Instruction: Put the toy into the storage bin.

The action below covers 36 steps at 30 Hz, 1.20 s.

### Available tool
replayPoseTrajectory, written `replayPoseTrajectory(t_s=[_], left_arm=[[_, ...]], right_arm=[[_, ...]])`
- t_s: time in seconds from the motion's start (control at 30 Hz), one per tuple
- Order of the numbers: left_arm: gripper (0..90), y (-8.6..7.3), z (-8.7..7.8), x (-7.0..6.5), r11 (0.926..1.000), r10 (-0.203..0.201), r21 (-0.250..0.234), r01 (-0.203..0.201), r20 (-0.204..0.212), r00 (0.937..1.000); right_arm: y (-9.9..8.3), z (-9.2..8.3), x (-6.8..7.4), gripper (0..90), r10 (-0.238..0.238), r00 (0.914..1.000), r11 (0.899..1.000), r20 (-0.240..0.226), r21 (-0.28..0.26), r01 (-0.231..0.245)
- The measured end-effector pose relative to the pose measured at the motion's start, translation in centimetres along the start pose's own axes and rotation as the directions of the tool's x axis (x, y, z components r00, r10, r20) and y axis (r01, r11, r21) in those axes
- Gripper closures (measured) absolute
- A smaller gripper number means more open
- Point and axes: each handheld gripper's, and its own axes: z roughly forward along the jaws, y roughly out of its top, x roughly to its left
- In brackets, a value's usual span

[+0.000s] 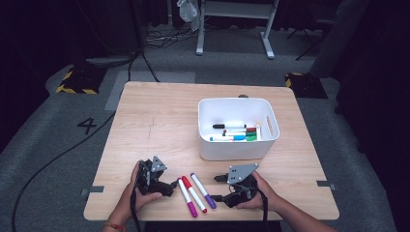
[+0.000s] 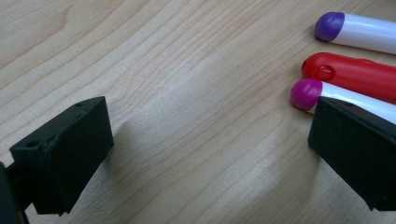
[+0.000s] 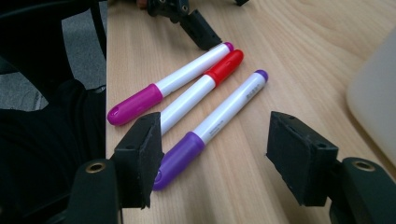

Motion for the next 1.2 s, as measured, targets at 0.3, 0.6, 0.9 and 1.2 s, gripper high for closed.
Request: replayPoseTrajectory(t_s=[0.3, 0.6, 0.9, 1.2], left_arm=[[0.1, 0.0, 0.0, 0.0, 1.0, 0.0, 0.0, 0.0, 0.0, 1.0], [0.1, 0.0, 0.0, 0.0, 1.0, 0.0, 0.0, 0.0, 0.0, 1.0], [0.1, 0.0, 0.0, 0.0, 1.0, 0.0, 0.0, 0.0, 0.0, 1.0], [0.1, 0.0, 0.0, 0.0, 1.0, 0.0, 0.0, 0.0, 0.0, 1.0]], right_arm=[[-0.5, 1.9, 0.6, 36.7, 0.003, 0.9999, 0.999, -0.016, 0.032, -0.003], [-1.4, 2.7, -0.4, 41.9, 0.021, 0.9987, 0.997, 0.046, 0.074, -0.024], [-2.5, 2.1, -2.1, 63.8, 0.057, 0.9912, 0.995, 0.119, 0.075, -0.066], [-3.4, 0.9, -4.5, 75.4, 0.03, 0.9876, 0.996, 0.154, 0.079, -0.043]])
